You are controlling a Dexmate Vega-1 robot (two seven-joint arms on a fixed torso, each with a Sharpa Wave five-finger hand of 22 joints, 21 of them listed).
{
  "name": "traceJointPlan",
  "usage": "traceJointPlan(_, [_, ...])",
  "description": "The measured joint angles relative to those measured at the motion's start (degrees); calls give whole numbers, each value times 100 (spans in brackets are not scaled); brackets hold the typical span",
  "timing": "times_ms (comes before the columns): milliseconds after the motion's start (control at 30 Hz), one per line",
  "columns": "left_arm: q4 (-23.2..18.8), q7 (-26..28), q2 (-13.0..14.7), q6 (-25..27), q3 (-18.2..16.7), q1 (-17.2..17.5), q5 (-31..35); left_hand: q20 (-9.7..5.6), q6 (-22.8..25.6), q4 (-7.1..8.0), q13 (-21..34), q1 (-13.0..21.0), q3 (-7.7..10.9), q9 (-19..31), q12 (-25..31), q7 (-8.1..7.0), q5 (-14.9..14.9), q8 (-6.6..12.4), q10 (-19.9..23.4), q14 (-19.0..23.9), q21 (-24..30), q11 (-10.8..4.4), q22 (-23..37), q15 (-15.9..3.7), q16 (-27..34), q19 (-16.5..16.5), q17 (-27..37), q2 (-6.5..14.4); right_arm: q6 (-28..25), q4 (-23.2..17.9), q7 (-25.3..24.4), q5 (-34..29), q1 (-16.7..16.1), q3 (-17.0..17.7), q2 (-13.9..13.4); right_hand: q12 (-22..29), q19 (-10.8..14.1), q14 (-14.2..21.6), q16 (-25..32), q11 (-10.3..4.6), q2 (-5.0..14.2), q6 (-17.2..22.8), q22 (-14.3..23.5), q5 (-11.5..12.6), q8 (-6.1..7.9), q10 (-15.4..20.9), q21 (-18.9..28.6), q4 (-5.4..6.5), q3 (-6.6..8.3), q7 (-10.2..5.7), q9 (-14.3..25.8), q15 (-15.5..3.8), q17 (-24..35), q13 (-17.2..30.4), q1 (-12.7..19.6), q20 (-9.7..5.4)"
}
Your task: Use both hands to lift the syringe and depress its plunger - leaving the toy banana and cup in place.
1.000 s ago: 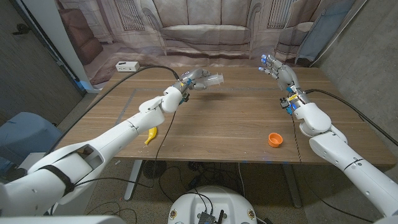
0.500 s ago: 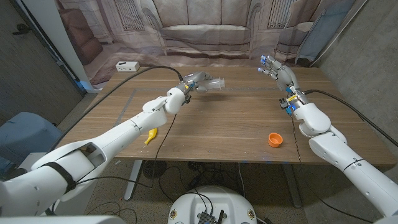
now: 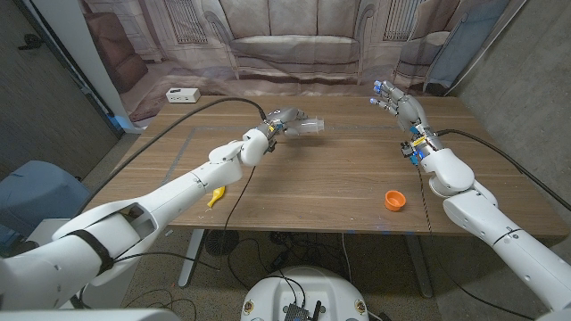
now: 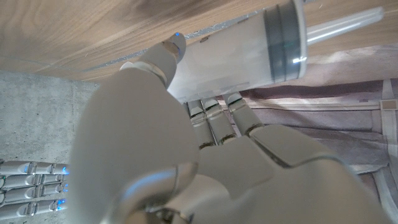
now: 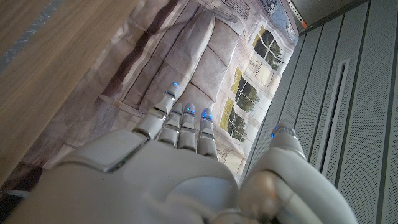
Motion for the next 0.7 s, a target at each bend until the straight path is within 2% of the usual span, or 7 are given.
traceJointPlan(700, [625, -62, -212, -129, 288, -230, 12, 9, -60, 25, -3, 0, -21, -13, -1, -59, -12, -1, -22, -85, -5, -2, -1, 22, -3, -172, -1, 1, -74, 3, -4, -4, 7, -25, -20, 0, 0, 0, 0, 0, 0, 0, 0, 0, 0, 0, 0, 0, 0, 0, 0, 0, 0, 0, 0, 0])
